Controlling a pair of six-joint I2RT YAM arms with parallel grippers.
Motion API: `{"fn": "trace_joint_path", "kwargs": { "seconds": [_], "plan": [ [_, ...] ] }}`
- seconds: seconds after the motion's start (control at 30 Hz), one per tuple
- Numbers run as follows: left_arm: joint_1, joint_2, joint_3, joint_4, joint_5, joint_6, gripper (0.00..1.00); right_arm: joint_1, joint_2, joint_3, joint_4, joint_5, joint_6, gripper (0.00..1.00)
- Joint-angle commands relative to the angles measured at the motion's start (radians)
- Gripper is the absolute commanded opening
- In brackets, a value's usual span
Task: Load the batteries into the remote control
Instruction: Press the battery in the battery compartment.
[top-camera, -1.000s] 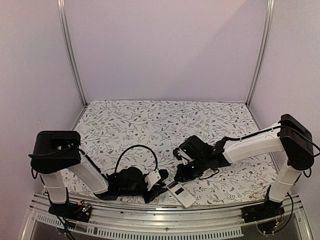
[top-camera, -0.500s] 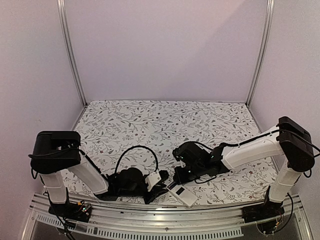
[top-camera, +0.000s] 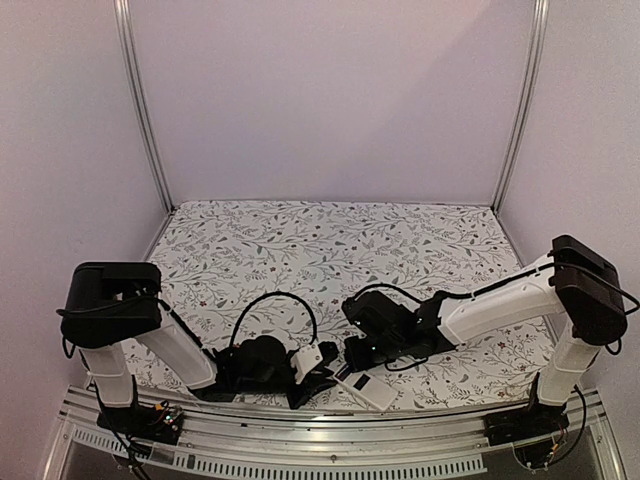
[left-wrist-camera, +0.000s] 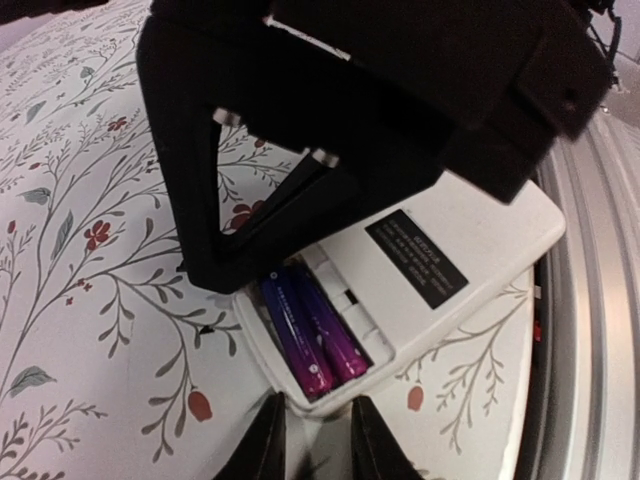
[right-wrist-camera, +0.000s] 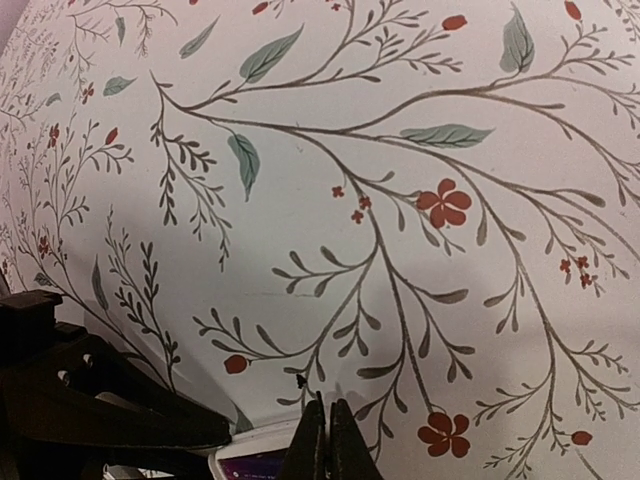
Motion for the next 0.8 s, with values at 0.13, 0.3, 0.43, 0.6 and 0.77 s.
{"fn": "trace_joint_path", "kwargs": {
  "seconds": [0.13, 0.3, 0.43, 0.6, 0.77],
  "plan": [
    [0.012, 0.01, 0.003, -0.049, -0.057, -0.006, 0.2, 0.013, 0.013, 0.056, -0.158, -0.114, -0.083, 0.09],
    [0.012, 0.008, -0.001, -0.048, -0.061, -0.003, 0.2, -0.019, 0.002, 0.08, -0.157, -0.132, -0.117, 0.14],
    [0.011, 0.007, -0.001, -0.048, -0.06, -0.003, 0.2, -0.04, -0.007, 0.101, -0.155, -0.135, -0.138, 0.21],
    [0.011, 0.009, -0.002, -0.049, -0.06, -0.005, 0.19, -0.068, -0.039, 0.106, -0.155, -0.126, -0.156, 0.3],
    [0.012, 0.009, -0.002, -0.05, -0.059, -0.004, 0.19, -0.075, -0.051, 0.092, -0.17, -0.137, -0.154, 0.31]
  ]
}}
